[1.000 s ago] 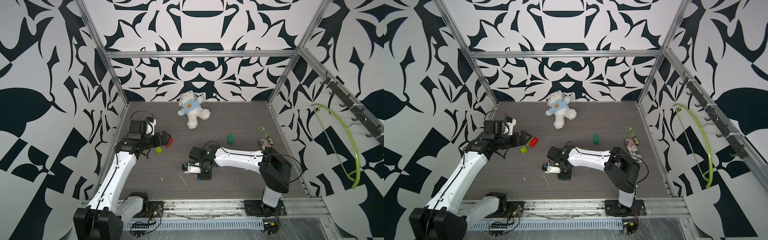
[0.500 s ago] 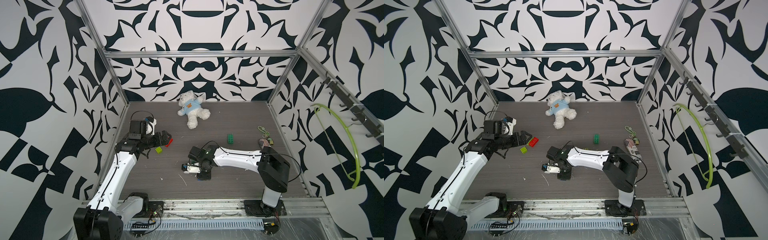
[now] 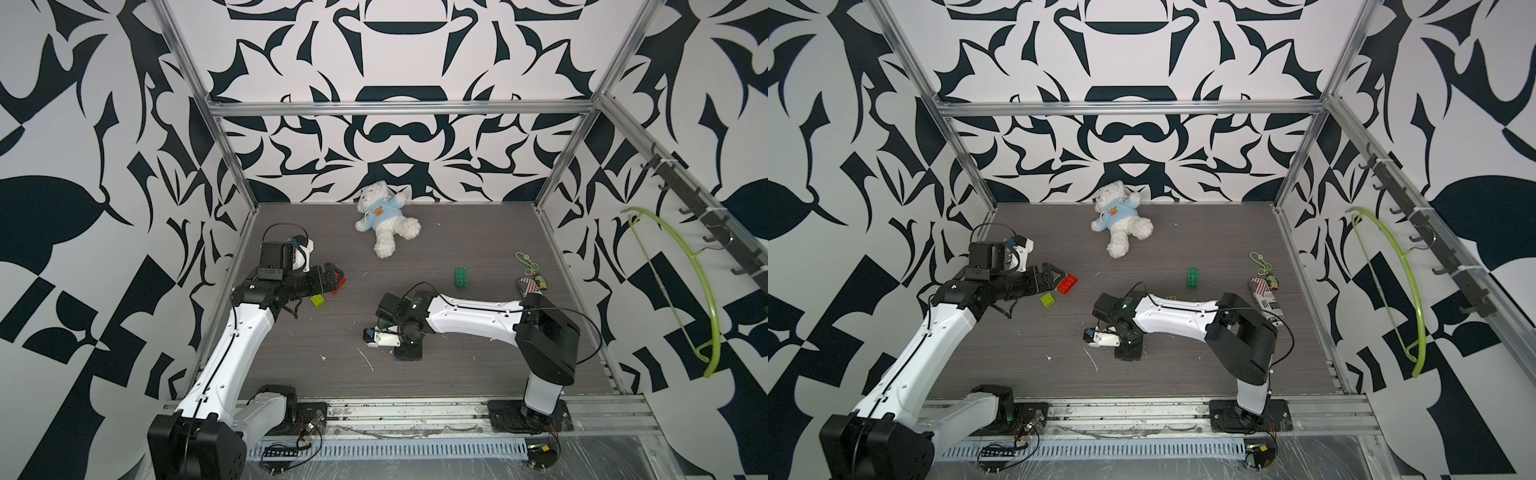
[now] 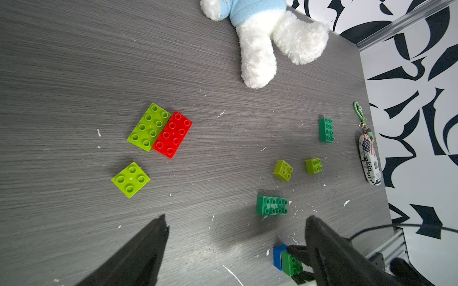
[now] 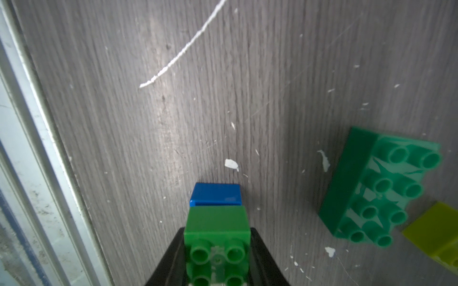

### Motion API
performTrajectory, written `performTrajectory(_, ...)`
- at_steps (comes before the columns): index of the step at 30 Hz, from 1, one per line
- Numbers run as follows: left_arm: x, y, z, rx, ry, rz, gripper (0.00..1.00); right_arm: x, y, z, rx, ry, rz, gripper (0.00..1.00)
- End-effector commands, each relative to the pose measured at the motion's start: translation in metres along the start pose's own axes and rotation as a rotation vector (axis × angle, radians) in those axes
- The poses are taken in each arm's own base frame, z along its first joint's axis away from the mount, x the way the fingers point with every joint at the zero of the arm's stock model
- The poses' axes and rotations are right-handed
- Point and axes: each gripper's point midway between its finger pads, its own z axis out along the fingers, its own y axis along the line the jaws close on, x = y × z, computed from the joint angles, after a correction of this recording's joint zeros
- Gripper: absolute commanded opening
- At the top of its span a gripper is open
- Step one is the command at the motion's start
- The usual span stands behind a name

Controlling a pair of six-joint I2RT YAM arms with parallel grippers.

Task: Assemble a carrot with lego
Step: Assemble the lego brick with the lego brick.

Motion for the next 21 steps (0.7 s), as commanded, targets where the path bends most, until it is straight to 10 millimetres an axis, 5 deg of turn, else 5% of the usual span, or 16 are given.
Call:
performTrajectory(1,0.0,-0.002,-0.001,0.019,-0.01,0.003,0.94,0.016,0.007,0.012,0.0,0.072,0.017,0.3)
performTrajectory(14,0.0,-0.002,-0.001,0.019,-0.012,0.005,0.94,0.039,0.011,0.016,0.042,0.156,-0.031,0.31)
performTrajectory(21,0.0,-0.002,-0.001,0.02,-0.013,0.005,0.94,0.029,0.015,0.007,0.02,0.101,-0.101,0.35)
